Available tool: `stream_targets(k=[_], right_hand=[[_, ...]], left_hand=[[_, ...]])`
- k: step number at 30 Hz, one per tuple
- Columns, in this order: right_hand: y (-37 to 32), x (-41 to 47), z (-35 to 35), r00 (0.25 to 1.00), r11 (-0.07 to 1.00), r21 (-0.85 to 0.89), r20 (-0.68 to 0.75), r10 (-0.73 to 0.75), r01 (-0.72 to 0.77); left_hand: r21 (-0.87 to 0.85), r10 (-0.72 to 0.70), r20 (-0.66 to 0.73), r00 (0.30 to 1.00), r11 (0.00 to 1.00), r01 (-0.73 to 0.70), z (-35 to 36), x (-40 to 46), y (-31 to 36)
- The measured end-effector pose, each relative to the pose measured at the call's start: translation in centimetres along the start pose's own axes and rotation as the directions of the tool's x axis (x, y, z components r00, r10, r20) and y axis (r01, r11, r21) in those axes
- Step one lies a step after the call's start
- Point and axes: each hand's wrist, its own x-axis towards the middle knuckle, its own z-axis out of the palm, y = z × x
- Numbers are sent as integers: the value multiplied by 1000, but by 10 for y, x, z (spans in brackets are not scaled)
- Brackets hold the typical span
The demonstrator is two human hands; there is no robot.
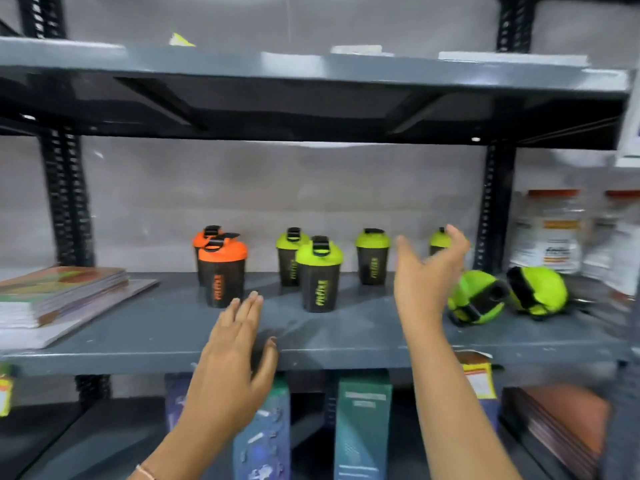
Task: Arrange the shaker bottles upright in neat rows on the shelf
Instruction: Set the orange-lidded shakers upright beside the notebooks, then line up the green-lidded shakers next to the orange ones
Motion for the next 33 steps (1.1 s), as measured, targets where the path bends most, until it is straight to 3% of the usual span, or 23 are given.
stream_targets(k=[3, 8, 11, 15, 18, 21, 23, 26, 29, 33], right_hand=[[34, 22, -24, 960, 928, -310, -250, 129, -206], [73, 32, -37, 976, 780, -587, -157, 152, -216], [84, 46, -41, 987, 817, -554, -101, 123, -158], [72, 73, -49, 994, 957, -283, -73, -85, 61], [42, 105, -47, 970, 959, -154, 85, -228, 239], [10, 143, -33, 907, 948, -59, 317, -278, 311], [-1, 163, -18, 826, 940, -108, 516, -227, 325], [5, 173, 2, 637, 911, -207, 767, -75, 357], [28, 168, 11, 545, 862, -319, 836, 61, 393], [55, 159, 14, 527, 796, -420, 836, 153, 435]], left_hand=[[20, 114, 58, 992, 993, -115, 27, 11, 44], [206, 74, 186, 980, 972, -113, 56, 18, 66], [234, 65, 189, 980, 966, -110, 60, 17, 65], [242, 51, 165, 985, 966, -90, 61, 17, 63], [246, 43, 165, 985, 966, -83, 61, 17, 64], [263, 44, 165, 985, 961, -87, 63, 16, 64], [271, 41, 170, 985, 959, -87, 63, 16, 65], [283, 26, 171, 985, 956, -74, 63, 16, 65], [289, 16, 170, 985, 955, -65, 63, 16, 67], [293, 2, 162, 987, 955, -50, 63, 15, 69]])
